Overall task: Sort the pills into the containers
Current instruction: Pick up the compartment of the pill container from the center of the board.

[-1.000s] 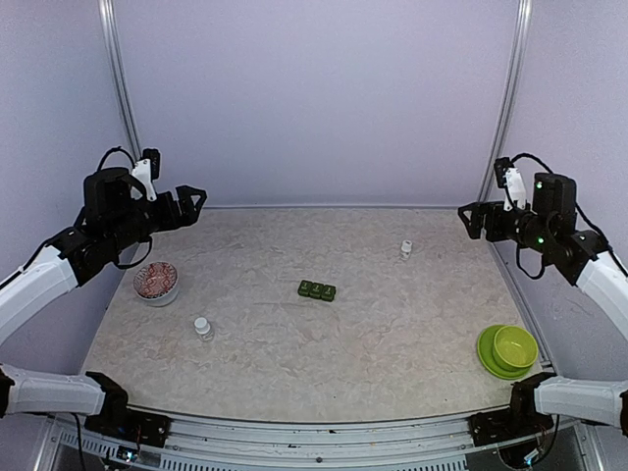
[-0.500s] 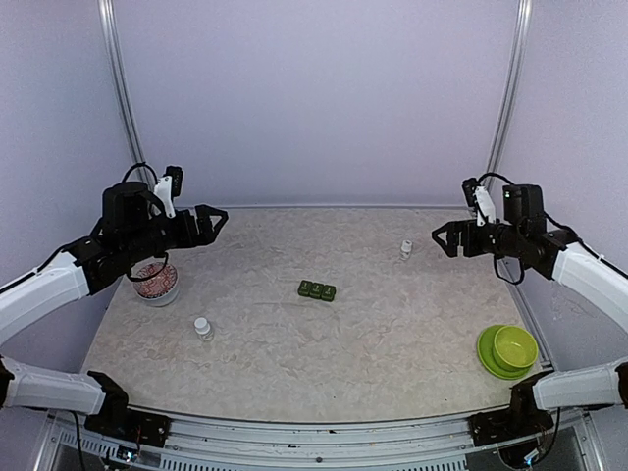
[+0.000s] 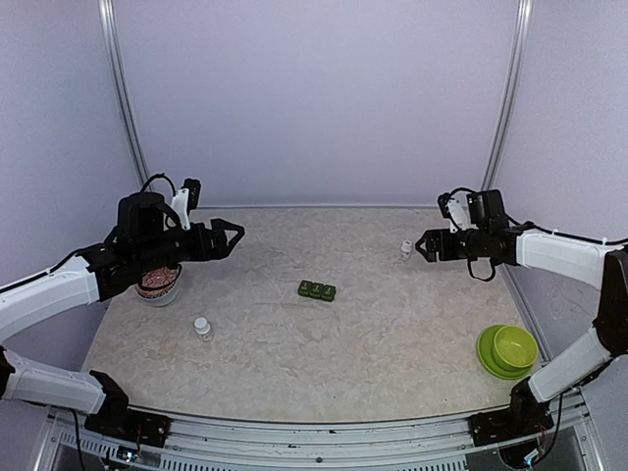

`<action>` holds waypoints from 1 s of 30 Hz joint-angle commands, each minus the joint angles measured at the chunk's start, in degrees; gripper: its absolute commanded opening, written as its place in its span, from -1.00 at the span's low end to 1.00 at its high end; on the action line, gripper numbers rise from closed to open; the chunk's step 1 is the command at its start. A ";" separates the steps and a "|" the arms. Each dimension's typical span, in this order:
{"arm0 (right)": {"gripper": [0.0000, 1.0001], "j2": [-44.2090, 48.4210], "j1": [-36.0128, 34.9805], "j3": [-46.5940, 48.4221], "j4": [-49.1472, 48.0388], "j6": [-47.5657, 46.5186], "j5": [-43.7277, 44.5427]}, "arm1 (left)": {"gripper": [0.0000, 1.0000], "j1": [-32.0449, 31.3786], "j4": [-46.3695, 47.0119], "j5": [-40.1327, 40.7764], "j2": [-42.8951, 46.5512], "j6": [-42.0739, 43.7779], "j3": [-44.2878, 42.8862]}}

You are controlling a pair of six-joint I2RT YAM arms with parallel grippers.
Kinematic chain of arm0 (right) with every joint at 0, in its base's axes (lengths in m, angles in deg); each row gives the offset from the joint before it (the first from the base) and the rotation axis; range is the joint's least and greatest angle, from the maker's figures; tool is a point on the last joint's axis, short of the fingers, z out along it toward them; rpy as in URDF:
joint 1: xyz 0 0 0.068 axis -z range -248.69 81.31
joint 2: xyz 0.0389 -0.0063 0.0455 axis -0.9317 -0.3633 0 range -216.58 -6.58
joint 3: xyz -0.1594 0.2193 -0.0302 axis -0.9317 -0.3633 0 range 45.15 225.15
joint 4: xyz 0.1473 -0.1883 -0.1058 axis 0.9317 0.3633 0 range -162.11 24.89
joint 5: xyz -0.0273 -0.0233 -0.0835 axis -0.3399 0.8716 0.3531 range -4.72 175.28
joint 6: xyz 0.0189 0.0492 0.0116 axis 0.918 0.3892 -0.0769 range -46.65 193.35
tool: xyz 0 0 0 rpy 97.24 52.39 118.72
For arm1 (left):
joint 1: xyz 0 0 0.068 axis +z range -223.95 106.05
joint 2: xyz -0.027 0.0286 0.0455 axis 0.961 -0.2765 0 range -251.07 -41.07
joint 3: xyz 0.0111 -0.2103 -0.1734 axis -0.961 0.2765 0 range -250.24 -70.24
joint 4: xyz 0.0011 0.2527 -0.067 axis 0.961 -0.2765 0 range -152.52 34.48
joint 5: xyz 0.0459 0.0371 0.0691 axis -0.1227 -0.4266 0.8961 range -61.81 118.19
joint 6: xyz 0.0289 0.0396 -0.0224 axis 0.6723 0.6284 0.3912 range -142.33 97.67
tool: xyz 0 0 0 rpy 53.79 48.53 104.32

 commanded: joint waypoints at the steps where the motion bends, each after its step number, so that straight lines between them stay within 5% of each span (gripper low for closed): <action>1: 0.75 -5.77 -0.82 4.44 -3.25 0.13 3.13 | 0.97 -1.10 2.40 -0.50 -0.61 -0.51 0.77; 16: 0.66 -18.42 -3.92 11.82 -3.25 -1.26 7.07 | 0.98 -2.61 2.96 -0.32 -3.56 -0.21 1.51; 30: 0.84 -24.94 -16.56 17.19 -2.28 -13.57 -0.26 | 0.98 -3.90 4.26 -0.95 -9.92 -0.60 2.15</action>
